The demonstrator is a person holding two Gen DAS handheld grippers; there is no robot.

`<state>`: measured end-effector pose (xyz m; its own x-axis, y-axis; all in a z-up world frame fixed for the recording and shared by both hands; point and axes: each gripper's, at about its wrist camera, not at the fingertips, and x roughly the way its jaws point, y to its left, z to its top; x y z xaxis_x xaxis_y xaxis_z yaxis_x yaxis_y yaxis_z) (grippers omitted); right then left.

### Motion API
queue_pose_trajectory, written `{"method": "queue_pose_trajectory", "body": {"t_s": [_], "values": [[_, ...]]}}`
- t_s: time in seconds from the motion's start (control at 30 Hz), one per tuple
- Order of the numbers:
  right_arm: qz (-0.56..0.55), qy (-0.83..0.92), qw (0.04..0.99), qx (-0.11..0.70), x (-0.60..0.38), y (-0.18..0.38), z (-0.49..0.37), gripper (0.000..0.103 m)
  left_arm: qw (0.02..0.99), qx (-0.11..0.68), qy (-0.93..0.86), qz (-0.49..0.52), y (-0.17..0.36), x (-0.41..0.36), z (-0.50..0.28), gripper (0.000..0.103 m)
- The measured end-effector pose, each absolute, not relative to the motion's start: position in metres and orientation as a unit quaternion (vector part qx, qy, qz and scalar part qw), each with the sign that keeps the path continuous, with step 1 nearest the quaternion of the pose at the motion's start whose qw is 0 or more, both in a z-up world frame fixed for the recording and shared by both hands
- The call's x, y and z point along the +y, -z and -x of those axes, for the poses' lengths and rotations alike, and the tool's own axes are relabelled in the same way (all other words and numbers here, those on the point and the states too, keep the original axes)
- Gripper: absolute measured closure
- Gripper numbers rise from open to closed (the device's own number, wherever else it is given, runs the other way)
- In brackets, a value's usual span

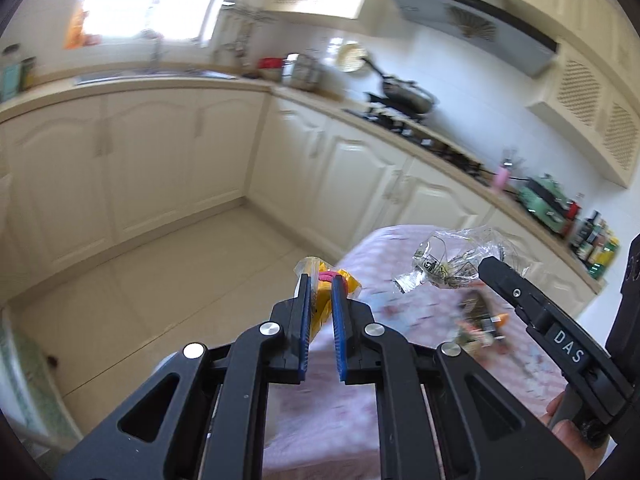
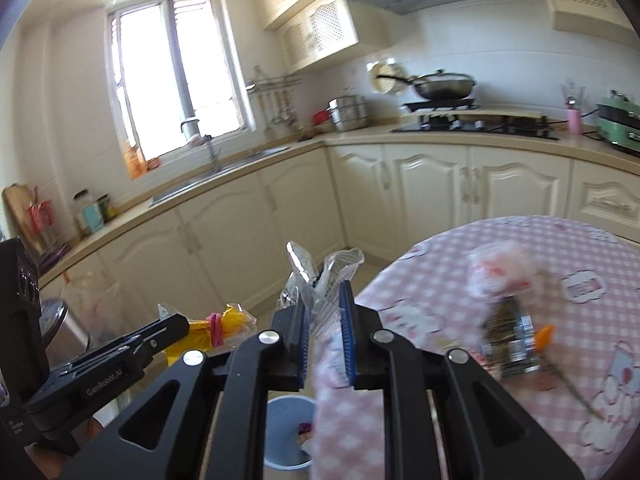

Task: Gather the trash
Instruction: 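Grasp the yellow wrapper with the left tool while the right tool grasps the clear plastic wrapper, then carry both wrappers over the blue bucket and open both tools to drop them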

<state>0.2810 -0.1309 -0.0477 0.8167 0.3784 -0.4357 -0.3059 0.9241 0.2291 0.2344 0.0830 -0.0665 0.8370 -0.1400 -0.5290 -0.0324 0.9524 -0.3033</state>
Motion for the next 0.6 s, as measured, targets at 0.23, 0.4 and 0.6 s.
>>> {"method": "queue_pose_trajectory", "body": {"t_s": [0.23,0.4,0.6], "values": [[-0.046,-0.228,0.926,0.296,-0.052,0.093,-0.299,0.089,0.928,0.324,-0.026,0.182,0.107,0.146,-0.238,0.094],[-0.039,-0.246,0.907,0.339,-0.012,0.133,-0.315,0.089,0.911,0.364,-0.057,0.185,0.142,0.171,-0.248,0.094],[-0.019,-0.243,0.895,0.373,0.018,0.178,-0.336,0.089,0.894,0.4,-0.073,0.186,0.182,0.184,-0.267,0.094]]}}
